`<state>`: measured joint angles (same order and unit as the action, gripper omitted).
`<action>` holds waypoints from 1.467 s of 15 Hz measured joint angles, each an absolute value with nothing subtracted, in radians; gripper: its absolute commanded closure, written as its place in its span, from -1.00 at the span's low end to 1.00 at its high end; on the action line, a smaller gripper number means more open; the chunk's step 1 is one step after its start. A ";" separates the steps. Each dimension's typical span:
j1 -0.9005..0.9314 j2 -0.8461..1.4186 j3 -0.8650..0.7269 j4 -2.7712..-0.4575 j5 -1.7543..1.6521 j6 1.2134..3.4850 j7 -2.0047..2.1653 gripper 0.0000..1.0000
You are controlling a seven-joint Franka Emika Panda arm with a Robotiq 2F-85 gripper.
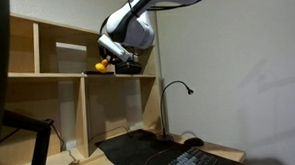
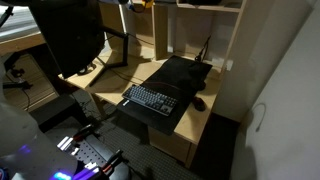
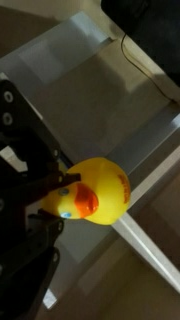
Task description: Place the rubber duck on the top shelf
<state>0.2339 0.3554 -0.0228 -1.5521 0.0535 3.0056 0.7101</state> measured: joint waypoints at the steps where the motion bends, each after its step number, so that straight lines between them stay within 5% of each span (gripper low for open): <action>1: 0.255 0.374 -0.041 -1.501 0.043 2.990 0.753 0.56; 3: 0.288 0.417 -0.073 -1.428 0.031 2.970 0.805 0.56; 4: 0.293 0.434 -0.078 -1.409 0.031 2.970 0.811 0.89; 15: 0.320 0.643 -0.111 -1.084 0.021 2.921 0.900 0.89; 16: 0.320 0.665 -0.108 -1.037 0.028 2.910 0.906 0.56; 19: 0.320 0.721 -0.107 -0.929 0.029 2.849 0.925 0.56; 20: 0.320 0.731 -0.107 -0.915 0.029 2.848 0.927 0.89; 22: 0.320 0.741 -0.107 -0.903 0.029 2.848 0.928 0.89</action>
<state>0.3201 0.7408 -0.1070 -0.9029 0.0286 2.8480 0.9279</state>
